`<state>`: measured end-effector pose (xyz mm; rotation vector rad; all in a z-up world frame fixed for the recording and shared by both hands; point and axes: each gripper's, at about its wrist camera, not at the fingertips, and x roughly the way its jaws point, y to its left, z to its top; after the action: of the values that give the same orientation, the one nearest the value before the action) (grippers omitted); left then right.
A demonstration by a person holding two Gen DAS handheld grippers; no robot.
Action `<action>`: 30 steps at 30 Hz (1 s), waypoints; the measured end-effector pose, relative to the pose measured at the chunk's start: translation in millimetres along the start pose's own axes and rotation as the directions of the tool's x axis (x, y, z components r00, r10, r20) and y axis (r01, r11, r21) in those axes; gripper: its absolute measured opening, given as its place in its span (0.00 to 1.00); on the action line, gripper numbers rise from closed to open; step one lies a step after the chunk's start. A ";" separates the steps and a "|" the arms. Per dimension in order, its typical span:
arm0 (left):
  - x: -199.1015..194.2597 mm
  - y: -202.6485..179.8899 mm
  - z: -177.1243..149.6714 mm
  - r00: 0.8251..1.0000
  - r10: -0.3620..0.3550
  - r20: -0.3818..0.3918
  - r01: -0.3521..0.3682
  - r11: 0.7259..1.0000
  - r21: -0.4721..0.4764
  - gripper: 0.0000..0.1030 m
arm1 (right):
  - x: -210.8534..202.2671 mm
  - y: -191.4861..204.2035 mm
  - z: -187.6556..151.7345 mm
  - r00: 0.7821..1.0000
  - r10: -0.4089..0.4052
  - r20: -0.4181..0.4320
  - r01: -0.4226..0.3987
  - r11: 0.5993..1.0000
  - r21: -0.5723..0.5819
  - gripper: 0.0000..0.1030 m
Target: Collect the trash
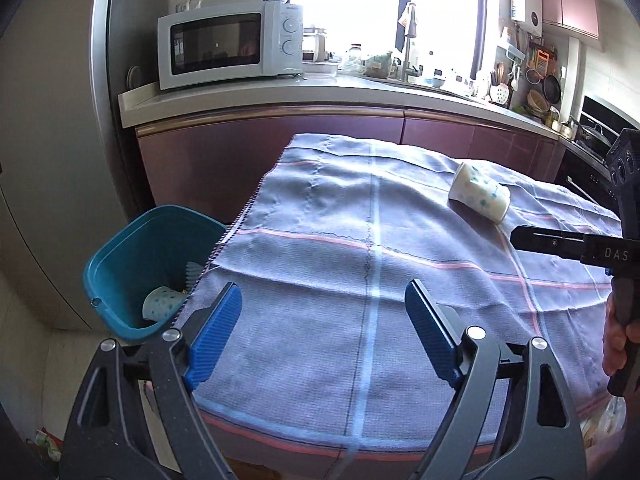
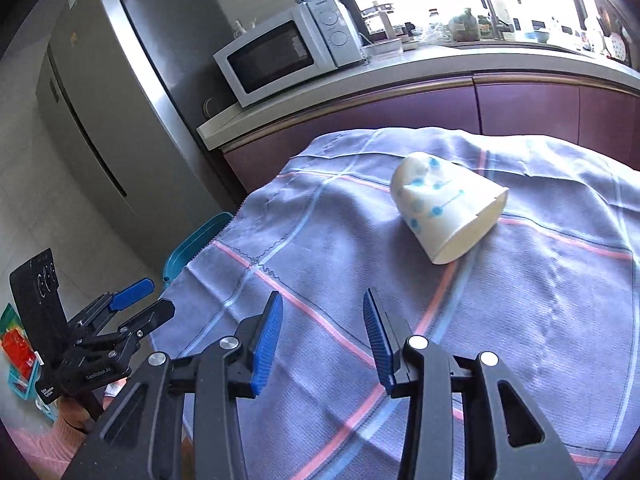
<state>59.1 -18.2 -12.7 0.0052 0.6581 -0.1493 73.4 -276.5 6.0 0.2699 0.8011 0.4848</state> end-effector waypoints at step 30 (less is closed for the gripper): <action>110.6 -91.5 81.9 0.985 -0.159 -0.070 0.166 0.981 0.102 0.76 | 19.2 -90.0 29.1 0.998 0.009 0.057 -0.024 0.963 0.267 0.36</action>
<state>182.6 -128.1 -11.4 0.0602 0.7109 -0.3436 134.5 -345.4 -23.2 0.5392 0.8108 0.3818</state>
